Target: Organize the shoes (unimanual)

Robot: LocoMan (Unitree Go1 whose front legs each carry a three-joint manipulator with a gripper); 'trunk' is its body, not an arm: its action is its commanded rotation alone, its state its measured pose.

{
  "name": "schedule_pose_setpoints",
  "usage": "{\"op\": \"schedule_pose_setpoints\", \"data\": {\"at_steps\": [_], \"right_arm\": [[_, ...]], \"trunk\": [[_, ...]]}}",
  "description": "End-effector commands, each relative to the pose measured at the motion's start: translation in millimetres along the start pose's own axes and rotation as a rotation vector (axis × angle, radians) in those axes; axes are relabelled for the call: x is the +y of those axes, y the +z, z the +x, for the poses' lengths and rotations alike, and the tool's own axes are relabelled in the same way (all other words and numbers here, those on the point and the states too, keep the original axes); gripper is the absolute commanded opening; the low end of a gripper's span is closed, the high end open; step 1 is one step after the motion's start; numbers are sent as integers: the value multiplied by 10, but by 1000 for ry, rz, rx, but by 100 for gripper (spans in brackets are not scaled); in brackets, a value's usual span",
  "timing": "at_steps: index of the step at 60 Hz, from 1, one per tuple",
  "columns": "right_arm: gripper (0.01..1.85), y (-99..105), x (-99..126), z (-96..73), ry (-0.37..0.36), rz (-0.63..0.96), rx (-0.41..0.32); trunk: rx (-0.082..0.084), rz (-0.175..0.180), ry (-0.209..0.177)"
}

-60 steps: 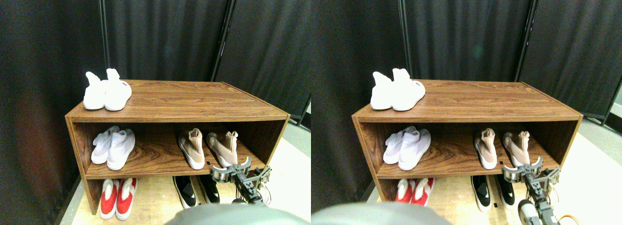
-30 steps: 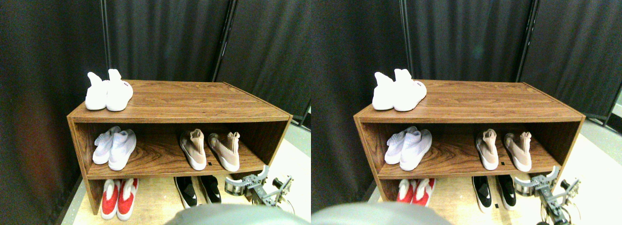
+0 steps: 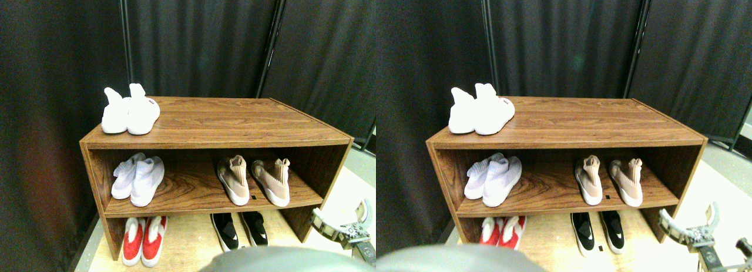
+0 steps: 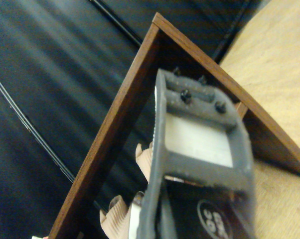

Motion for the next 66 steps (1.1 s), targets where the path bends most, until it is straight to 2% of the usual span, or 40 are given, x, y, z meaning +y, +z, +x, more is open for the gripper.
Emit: {"op": "schedule_pose_setpoints", "data": {"at_steps": [1, 10, 13, 17, 24, 28, 38, 46, 59, 66], "right_arm": [[6, 82, 108, 100, 68, -4, -84], [6, 144, 114, 246, 54, -41, -127], [6, 158, 92, 317, 51, -63, -110], [6, 155, 61, 388, 31, -55, -130], [6, 107, -36, 572, 13, 8, -148], [6, 83, -120, 678, 7, 26, -134], [6, -40, -330, 926, -53, -13, -133], [6, -141, -424, 1074, -114, 25, -146], [6, -266, -560, 1182, -151, 15, -155], [6, -364, -609, 1196, -167, 25, -125]], "trunk": [[9, -31, 1], [8, -32, 3], [6, -34, 6], [6, -36, 9], [5, -37, 14], [5, -37, 14], [7, -45, 24], [10, -50, 30], [19, -56, 41], [22, -59, 49]]}}
